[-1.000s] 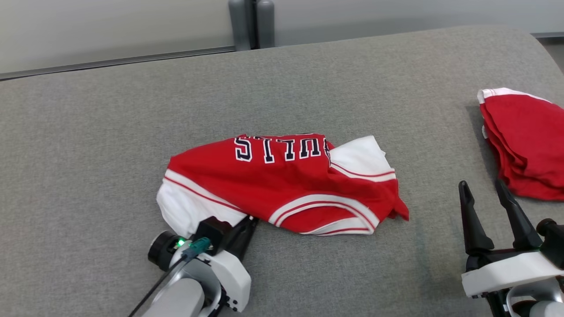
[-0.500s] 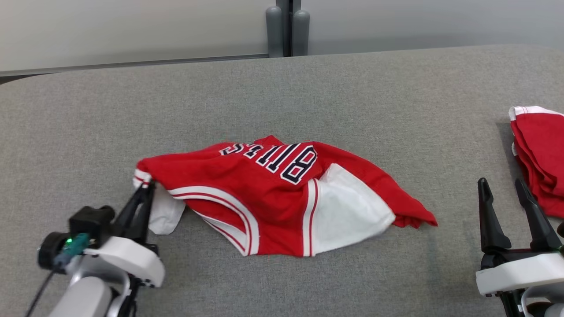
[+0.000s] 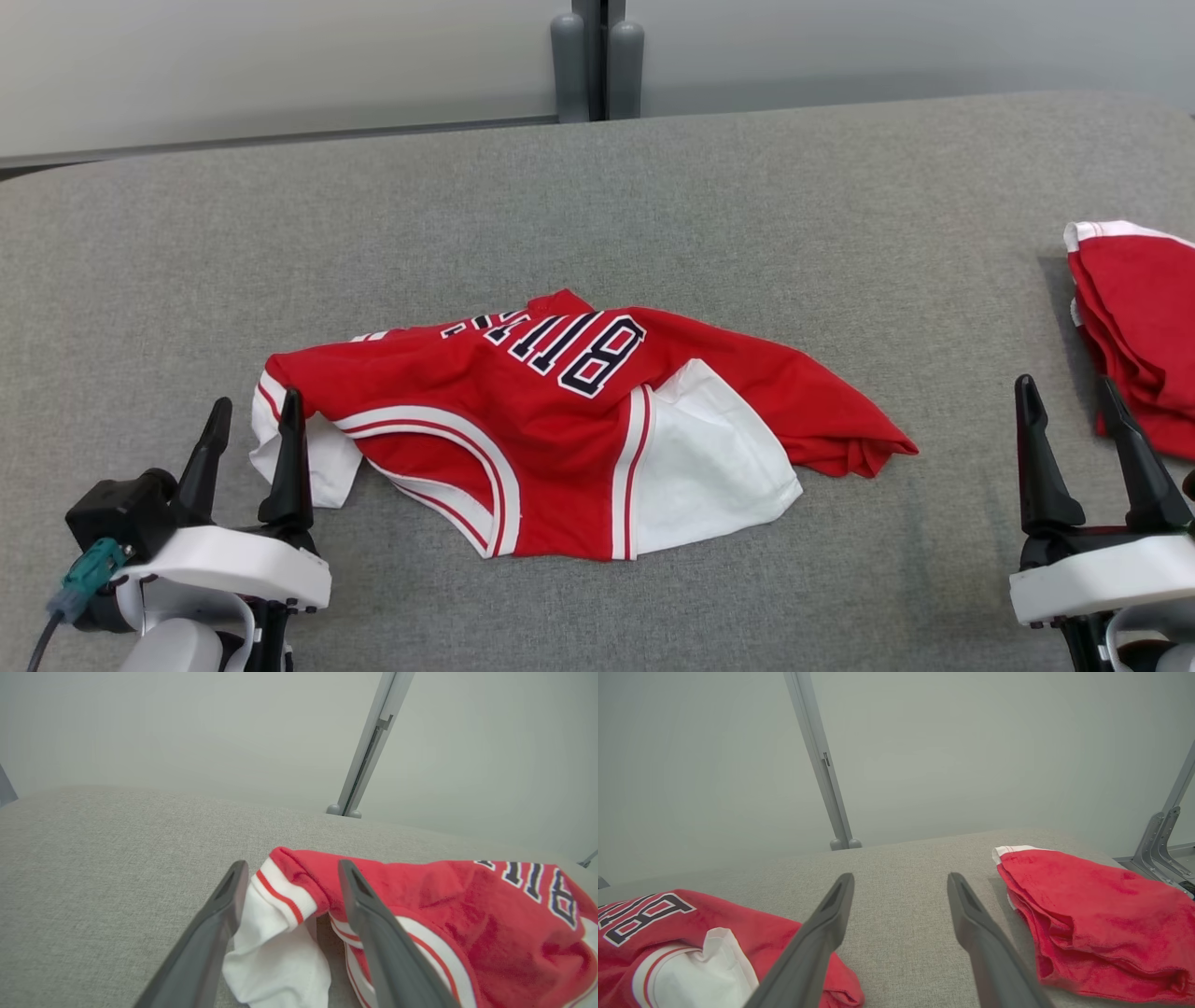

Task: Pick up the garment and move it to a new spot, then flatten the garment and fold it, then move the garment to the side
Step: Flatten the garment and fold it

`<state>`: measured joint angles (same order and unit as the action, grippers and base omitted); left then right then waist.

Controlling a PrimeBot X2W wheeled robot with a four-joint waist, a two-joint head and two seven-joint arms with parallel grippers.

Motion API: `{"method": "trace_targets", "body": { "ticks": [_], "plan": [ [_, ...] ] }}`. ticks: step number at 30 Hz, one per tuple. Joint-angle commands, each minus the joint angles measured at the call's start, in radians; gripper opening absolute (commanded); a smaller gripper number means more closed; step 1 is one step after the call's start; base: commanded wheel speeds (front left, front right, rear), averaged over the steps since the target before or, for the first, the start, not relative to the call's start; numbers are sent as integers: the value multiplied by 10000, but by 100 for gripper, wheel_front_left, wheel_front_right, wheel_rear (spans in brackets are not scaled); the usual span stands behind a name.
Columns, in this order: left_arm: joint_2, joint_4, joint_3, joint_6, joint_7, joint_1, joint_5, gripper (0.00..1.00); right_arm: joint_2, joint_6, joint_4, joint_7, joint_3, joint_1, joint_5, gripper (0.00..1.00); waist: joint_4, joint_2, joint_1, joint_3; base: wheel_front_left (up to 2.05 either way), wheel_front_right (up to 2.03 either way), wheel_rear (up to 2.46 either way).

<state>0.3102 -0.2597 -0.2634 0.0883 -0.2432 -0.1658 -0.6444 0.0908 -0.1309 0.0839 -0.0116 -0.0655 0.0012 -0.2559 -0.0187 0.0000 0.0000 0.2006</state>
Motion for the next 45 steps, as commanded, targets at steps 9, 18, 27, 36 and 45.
{"method": "trace_targets", "body": {
  "ticks": [9,18,27,36,45],
  "plan": [
    [-309,2453,166,816,-218,940,1181,100,205,2,151,-309,82,387,49,100,46,0,0,-860,0,0,0],
    [-330,3376,-581,1175,154,1694,1851,100,385,2,222,-546,306,675,-79,100,-67,0,0,-1448,0,0,0],
    [-378,3303,-784,1247,417,1898,1788,100,417,4,442,-652,329,758,-104,100,-35,0,0,-1396,0,0,0],
    [-368,3242,-1254,869,680,1296,1904,100,400,2,511,-602,280,636,-65,100,48,0,0,-1155,0,0,0],
    [-1360,1648,-3570,-896,1376,-356,2258,100,344,2,622,-493,406,185,-7,100,-106,0,0,-203,0,0,0]
  ]
}}
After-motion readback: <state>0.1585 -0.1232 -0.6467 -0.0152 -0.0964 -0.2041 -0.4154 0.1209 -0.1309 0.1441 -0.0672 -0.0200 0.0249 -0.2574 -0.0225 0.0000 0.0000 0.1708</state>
